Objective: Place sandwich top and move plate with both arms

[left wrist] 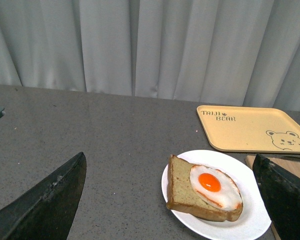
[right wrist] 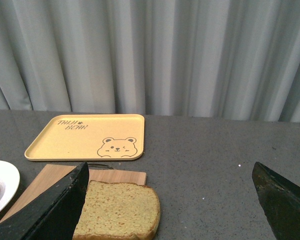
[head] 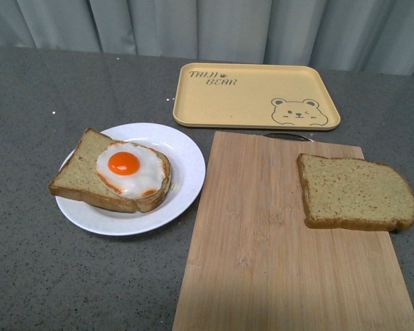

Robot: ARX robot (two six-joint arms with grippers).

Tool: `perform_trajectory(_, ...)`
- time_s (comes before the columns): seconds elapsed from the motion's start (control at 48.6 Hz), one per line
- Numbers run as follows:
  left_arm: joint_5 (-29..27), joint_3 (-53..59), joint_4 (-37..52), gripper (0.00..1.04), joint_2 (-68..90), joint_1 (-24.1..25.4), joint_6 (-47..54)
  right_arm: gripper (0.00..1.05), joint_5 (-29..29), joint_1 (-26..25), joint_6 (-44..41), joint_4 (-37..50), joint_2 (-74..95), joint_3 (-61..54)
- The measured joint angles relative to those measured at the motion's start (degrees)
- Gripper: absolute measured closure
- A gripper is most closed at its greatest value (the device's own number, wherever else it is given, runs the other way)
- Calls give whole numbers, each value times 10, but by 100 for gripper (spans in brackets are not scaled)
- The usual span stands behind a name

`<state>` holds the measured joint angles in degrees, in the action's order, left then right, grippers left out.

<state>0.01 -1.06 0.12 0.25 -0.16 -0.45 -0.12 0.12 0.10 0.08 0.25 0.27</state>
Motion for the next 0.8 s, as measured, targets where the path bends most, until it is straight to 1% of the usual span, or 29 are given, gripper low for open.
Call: perform_trajectory(0.803, 0, 0, 0, 7, 0, 0, 0, 9, 0, 0, 0, 0, 0, 0)
